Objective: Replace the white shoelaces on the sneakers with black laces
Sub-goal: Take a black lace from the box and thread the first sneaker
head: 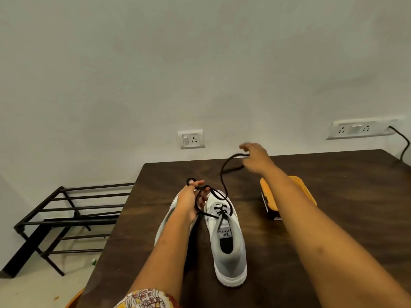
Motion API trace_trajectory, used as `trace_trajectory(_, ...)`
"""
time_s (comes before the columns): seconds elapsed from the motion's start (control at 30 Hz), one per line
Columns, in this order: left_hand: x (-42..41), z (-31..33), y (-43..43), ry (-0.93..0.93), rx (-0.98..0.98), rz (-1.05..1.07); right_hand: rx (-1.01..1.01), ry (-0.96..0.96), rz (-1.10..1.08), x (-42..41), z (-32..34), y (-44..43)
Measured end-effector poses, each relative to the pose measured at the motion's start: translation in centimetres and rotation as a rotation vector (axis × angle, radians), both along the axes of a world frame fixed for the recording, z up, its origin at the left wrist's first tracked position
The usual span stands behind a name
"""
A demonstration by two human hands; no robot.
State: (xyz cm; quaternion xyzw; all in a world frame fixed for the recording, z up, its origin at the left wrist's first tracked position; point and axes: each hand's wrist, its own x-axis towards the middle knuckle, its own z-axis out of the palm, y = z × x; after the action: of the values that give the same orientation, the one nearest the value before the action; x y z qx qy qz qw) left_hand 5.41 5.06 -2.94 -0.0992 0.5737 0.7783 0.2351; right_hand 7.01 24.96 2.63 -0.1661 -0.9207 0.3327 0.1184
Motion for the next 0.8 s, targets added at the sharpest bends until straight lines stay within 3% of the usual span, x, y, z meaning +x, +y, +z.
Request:
trace_trajectory(0.07, 0.0, 0.0, -0.2, -0.022, -0.029, -0.046, 0.296, -0.429, -0.066, 0.1, -1.5, -0.5)
trace_trajectory(0.1, -0.1, -0.1, -0.4, -0.020, -0.048, -0.071, 0.338, -0.511, -0.076, 0.3, -2.2, -1.0)
trace_trajectory(0.17, -0.2, -0.3, -0.4, -0.016, -0.057, -0.109, 0.209, -0.458, 0.098, 0.8, -3.2, -2.3)
trace_trajectory(0.27, -0.3, -0.2, 0.0, -0.047, 0.014, -0.104, -0.167, -0.443, 0.392, 1.8, -4.4, -4.9)
trace_trajectory(0.3, -0.2, -0.2, 0.1, -0.057, 0.038, -0.104, -0.177, -0.426, 0.415, 2.0, -5.1, -5.5)
trace_trajectory(0.5, -0.9, -0.6, -0.2, -0.030, 0.037, -0.010, -0.045, -0.284, 0.281, 2.4, -7.3, -4.0)
trace_trajectory(0.67, -1.2, -1.7, -0.7, -0.100, -0.113, 0.016, -0.036, -0.288, 0.192, 3.4, -7.2, -1.1)
trace_trajectory(0.8, -1.1, -3.2, -0.6, -0.112, -0.324, -0.034, -0.078, -0.051, -0.278, 3.9, -8.2, 1.2)
